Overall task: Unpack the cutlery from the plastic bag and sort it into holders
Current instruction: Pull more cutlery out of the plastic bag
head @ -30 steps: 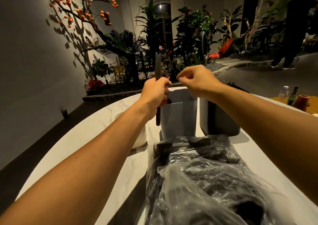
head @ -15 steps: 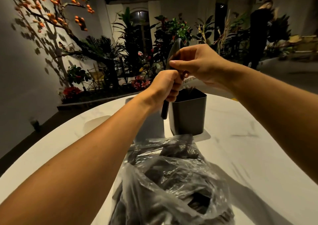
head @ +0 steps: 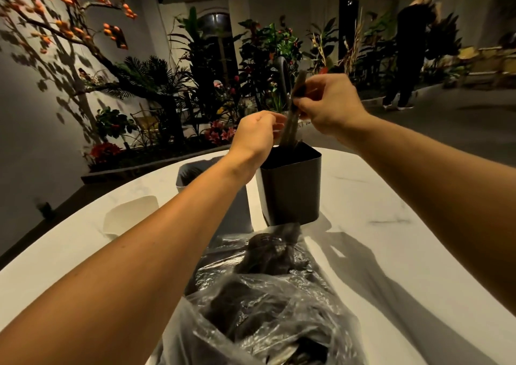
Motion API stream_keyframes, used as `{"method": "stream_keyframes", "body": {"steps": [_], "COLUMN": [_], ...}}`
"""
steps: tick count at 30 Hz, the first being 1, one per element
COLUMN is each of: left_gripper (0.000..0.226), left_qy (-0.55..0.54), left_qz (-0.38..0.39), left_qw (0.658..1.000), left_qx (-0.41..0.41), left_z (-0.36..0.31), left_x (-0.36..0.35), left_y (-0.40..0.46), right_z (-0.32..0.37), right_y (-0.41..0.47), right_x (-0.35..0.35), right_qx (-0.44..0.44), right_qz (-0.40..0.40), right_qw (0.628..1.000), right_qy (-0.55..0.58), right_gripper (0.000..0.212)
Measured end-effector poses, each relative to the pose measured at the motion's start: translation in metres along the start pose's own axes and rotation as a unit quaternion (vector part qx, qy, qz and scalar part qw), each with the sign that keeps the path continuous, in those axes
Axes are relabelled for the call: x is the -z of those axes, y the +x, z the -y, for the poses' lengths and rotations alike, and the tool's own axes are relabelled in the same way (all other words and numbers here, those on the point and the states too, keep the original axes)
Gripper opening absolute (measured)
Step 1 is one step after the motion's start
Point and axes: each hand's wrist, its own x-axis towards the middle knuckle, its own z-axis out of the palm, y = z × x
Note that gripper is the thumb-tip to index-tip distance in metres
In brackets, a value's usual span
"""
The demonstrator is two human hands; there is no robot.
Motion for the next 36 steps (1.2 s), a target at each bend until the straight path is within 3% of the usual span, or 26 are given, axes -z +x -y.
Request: {"method": "stream_keyframes", "body": {"steps": [4,7,10,14,25,28,32,36], "left_gripper": [0.029,0.028,0.029,0.035,0.026,0.024,0.016,0.023], "left_qy": [0.118,0.143,0.140,0.128,0.142,0.148,0.162,0.145], "left_qz": [-0.037,-0.027,-0.021,-0.027,0.009,0.017,0.007,0.105], "left_qw": [0.992,0.989,0.988,0.990,0.989,0.988,0.986,0.978], "left_qx": [0.016,0.041,0.054,0.055,0.041,0.041,0.038,0.103], "left_z": [0.019,0.025,0.029,0.024,-0.018,-0.025,-0.026,-0.018], "left_x": [0.001,0.003,0.005,0.011,0.041,0.049,0.061,0.068], "left_y": [0.005,0.006,0.005,-0.003,-0.102,-0.139,-0.183,-0.225], "right_z": [-0.028,-0.041,-0.047,-0.040,0.045,0.063,0.075,0.077], "right_y": [-0.001,-0.004,-0.005,-0.014,-0.104,-0.132,-0.165,-0.200], "right_x": [-0.020,-0.025,-0.021,-0.012,0.000,0.004,0.004,-0.004], "right_qx": [-0.040,-0.082,-0.083,-0.091,-0.073,-0.092,-0.114,-0.108], "right_qz": [0.034,0.083,0.056,0.023,0.184,0.248,0.335,0.448], "right_qw": [0.994,0.984,0.984,0.991,0.980,0.963,0.933,0.867], "right_qy": [-0.096,-0.133,-0.148,-0.092,0.014,0.040,-0.062,-0.191], "right_gripper": [0.016,0.024,0.030,0.016,0.014,0.017,0.024,0.019]}}
